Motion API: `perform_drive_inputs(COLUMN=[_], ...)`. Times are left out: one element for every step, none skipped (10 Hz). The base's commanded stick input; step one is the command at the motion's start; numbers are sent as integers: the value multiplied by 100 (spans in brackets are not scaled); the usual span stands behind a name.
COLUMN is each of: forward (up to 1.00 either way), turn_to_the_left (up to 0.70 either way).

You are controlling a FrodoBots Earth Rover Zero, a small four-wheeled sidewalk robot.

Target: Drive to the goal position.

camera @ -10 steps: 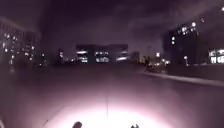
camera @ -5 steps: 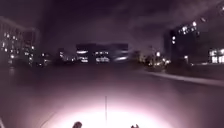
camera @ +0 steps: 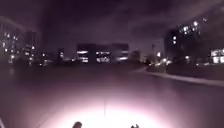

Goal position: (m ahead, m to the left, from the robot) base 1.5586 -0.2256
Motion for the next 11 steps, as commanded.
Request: perform_drive_inputs(forward=[100, 100, 100, 100, 100, 100, 100, 100, 100, 100, 100], turn_to_the_left=[0, 0, 0, 0, 0, 0, 0, 0, 0, 0, 0])
